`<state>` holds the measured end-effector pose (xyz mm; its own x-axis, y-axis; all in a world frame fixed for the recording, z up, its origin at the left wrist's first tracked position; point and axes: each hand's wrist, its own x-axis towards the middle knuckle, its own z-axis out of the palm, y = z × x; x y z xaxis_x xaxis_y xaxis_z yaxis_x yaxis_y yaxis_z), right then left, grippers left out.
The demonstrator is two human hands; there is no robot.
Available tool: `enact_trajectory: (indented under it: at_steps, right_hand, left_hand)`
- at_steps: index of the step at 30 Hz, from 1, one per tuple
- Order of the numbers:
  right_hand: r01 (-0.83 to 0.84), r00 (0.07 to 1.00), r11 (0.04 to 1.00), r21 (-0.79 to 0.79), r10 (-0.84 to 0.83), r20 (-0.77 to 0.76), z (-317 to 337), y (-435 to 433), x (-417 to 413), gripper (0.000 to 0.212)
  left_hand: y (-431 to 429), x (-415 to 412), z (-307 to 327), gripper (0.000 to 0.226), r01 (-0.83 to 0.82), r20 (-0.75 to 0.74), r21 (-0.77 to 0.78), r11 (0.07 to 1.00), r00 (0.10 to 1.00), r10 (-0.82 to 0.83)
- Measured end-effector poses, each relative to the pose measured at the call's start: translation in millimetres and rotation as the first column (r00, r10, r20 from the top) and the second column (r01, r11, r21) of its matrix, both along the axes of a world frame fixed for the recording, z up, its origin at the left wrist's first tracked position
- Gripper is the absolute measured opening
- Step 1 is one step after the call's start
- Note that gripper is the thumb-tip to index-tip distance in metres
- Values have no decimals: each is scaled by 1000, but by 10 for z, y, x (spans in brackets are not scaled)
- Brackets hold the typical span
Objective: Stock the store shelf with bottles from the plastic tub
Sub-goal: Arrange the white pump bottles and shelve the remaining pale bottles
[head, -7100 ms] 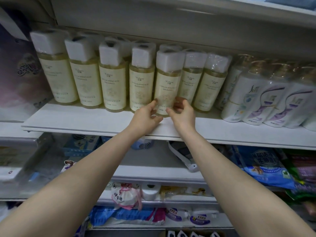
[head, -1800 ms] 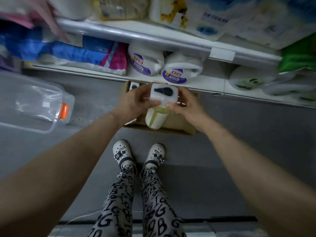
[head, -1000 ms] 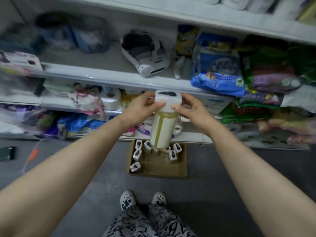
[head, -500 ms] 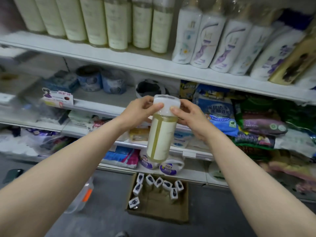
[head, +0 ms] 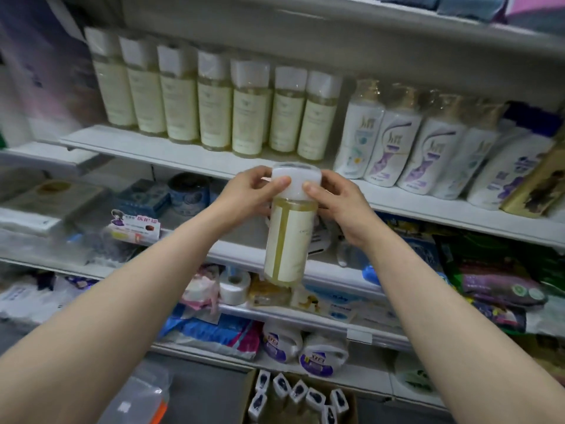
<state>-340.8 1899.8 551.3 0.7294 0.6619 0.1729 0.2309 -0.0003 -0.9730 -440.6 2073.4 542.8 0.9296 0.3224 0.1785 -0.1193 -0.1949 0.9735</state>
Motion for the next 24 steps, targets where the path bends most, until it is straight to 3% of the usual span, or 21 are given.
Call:
enact_trajectory:
  at_steps: [12, 24]
  right_hand:
    - [98, 992, 991, 96, -105, 73, 527, 1043, 138, 36]
    - [241, 958, 962, 129, -257, 129, 932, 1372, 265, 33]
  left_hand:
    - [1114, 333, 595, 34, 58, 83, 101, 993, 994, -66]
    - [1459, 795, 935, 42, 109, 167, 146, 983, 977, -133]
